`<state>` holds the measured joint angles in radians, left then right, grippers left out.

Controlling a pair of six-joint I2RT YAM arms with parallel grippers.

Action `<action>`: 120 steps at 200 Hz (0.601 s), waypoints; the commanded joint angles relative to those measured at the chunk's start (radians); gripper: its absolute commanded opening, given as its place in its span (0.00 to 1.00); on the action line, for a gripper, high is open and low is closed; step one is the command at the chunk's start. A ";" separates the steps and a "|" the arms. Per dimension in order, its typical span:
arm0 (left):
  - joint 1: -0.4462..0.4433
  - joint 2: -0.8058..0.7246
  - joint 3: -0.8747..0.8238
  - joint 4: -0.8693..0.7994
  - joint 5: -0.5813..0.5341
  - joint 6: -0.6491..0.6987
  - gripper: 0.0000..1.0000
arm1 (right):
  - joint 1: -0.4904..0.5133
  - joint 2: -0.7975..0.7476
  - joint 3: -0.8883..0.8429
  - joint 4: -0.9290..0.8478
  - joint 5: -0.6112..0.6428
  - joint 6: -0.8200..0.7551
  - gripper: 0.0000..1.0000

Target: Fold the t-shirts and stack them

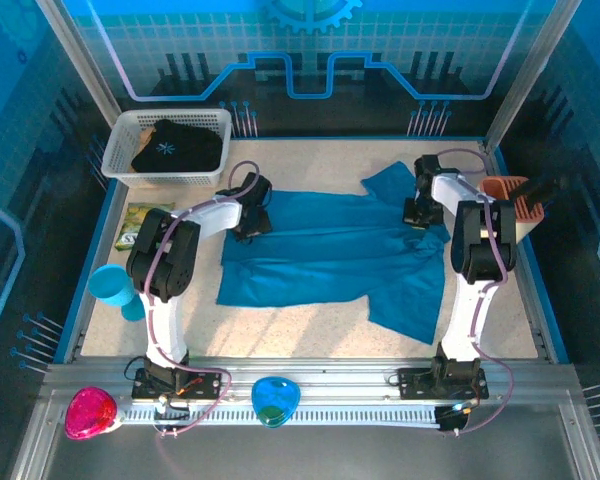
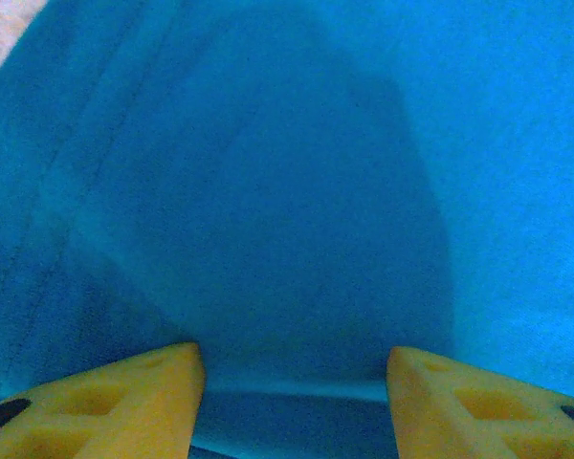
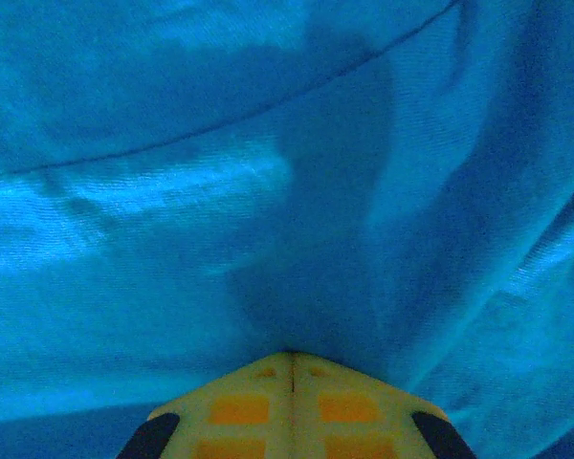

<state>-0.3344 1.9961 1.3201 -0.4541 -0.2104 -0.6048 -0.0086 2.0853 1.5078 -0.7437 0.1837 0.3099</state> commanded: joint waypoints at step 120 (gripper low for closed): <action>0.084 0.064 0.464 -0.340 -0.069 0.188 0.66 | 0.005 -0.181 -0.019 -0.067 -0.099 -0.013 0.10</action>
<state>-0.2985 1.9491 1.7134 -0.7006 -0.2764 -0.4877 -0.0223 1.9724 1.5070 -0.7975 0.1474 0.2943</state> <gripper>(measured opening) 0.689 0.094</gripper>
